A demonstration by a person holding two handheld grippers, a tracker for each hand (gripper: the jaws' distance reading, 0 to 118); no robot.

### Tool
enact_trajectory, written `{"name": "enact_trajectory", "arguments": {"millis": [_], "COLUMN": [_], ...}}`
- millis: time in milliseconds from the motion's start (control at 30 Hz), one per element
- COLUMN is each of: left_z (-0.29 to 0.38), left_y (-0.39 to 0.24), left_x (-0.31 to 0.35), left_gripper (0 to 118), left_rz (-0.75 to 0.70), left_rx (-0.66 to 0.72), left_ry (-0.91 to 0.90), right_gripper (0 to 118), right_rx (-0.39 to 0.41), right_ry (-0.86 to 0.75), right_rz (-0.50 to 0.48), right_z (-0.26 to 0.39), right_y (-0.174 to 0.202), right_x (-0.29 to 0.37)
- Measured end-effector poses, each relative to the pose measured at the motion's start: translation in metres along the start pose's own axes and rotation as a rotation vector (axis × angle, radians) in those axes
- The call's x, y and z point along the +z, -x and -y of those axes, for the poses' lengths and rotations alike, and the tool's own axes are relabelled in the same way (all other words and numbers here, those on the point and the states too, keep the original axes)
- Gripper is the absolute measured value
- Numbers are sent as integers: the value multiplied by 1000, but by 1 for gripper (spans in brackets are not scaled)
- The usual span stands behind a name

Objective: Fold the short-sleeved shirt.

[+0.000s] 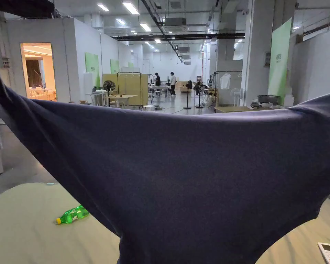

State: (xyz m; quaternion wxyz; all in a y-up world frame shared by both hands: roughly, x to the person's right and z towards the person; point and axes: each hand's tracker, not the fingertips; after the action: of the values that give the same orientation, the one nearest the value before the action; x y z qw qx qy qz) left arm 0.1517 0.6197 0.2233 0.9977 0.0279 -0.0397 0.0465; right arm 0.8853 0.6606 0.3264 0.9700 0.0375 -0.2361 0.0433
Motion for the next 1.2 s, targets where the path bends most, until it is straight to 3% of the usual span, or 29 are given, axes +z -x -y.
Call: {"name": "enact_trajectory", "arguments": {"millis": [200,400,600,633,833,1067,1167,1200], "left_z": [23,43,61,63,79,135,187,205], "left_y": [10,7,-3,-5,-23,-6,0,5], "left_x": [-72,-121,-167,-173,-203,-201,-170,-160], "left_gripper": [5,5,5,5,5,5,5,5], "left_rz": [-14,-62,-95,-96,-83,-19,27,30], "left_rx": [39,-39,-17,-11,-42,-11,22,18], "left_ry": [89,140,166,163,200,259,354,374], "right_gripper": [1,1,1,1,1,1,1,1], "right_rx": [65,17,146,110,138,118,57,-20], "right_ry": [53,104,112,147,170,248,329,379], "right_rz": [15,16,50,40,27,-16,-57,-109], "right_z": [19,36,57,60,72,131,189,214], "right_y": [46,75,106,109,137,137,118,113], "right_x": [-22,-74,-149,-158,-190,-178,-169,-160]}}
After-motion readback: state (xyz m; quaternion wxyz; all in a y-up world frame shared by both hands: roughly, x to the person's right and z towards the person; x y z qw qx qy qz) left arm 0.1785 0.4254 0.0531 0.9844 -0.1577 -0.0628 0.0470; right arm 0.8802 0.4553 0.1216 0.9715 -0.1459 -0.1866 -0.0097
